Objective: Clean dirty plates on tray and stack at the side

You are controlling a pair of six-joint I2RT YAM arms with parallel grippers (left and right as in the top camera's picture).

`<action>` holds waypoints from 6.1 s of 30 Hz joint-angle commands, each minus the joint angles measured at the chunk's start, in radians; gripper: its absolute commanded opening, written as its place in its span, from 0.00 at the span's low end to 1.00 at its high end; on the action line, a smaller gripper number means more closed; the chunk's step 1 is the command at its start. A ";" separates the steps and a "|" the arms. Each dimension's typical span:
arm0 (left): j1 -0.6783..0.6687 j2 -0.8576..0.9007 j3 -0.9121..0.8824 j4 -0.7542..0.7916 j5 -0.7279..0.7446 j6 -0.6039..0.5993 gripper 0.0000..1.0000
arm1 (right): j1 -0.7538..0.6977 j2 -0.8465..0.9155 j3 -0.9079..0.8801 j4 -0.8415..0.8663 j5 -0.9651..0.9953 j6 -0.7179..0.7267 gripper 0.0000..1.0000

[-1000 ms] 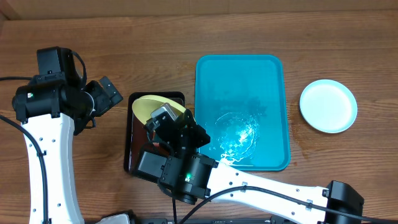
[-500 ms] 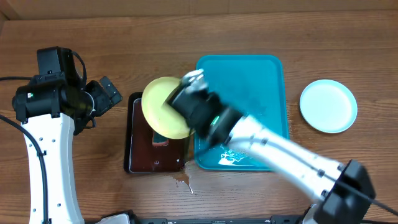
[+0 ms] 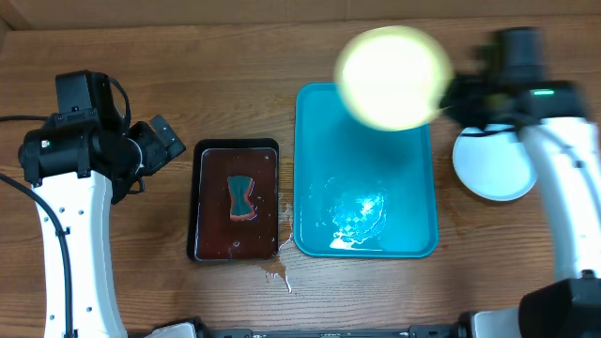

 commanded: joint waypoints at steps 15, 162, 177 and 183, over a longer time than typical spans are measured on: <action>0.003 0.006 0.013 0.002 0.006 0.015 1.00 | -0.563 0.146 -0.285 0.012 0.047 -0.026 0.04; -0.158 -1.342 -1.120 0.958 0.027 0.359 1.00 | 0.144 -1.595 -1.526 0.956 0.213 -0.386 1.00; -0.158 -1.409 -1.450 1.262 -0.023 0.361 1.00 | 0.144 -1.595 -1.526 0.956 0.213 -0.386 1.00; -0.157 -1.409 -1.504 1.266 -0.027 0.360 1.00 | 0.144 -1.595 -1.526 0.956 0.213 -0.386 1.00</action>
